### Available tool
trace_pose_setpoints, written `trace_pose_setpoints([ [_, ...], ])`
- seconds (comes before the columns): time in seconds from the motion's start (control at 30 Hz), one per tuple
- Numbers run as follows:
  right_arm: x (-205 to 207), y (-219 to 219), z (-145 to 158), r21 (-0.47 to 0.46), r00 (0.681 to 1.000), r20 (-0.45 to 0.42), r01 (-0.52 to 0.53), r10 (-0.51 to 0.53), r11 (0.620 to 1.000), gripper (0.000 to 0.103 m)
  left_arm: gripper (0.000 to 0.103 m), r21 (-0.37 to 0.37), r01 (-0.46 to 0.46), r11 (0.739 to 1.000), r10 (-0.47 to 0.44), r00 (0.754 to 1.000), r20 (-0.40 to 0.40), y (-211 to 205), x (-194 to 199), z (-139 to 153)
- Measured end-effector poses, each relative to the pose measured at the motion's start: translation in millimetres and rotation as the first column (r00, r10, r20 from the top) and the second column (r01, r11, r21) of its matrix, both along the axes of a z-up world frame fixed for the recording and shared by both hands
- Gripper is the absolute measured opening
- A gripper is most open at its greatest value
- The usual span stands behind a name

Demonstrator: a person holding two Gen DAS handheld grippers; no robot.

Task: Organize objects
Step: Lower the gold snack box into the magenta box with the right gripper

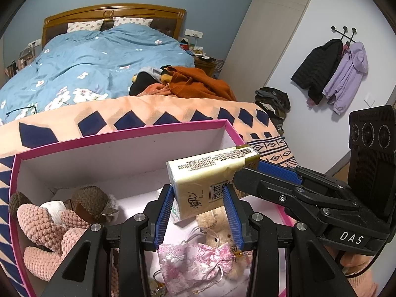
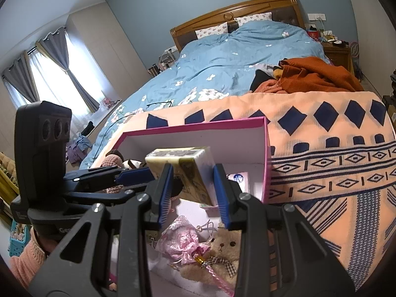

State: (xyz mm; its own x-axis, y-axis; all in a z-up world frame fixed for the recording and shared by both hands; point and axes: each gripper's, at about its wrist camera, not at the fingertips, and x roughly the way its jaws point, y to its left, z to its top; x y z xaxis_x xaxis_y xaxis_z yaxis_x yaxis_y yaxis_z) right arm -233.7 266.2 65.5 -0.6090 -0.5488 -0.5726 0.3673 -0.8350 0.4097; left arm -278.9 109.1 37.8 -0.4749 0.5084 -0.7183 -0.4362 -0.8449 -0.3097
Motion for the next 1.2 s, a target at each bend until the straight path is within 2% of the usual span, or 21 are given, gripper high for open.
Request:
trace_pose_setpoints([
  [0.73, -14, -1, -4, -0.001, 1.0, 0.021, 0.0, 0.0, 1.0, 0.036, 0.042, -0.003, -0.006, 1.0, 0.006, 1.0, 0.018, 1, -10, -2],
  [1.2, -24, -6, -9, 0.023, 0.998, 0.054, -0.008, 0.007, 1.0, 0.036, 0.041, -0.013, -0.019, 1.0, 0.02, 0.997, 0.076, 0, -27, -14],
])
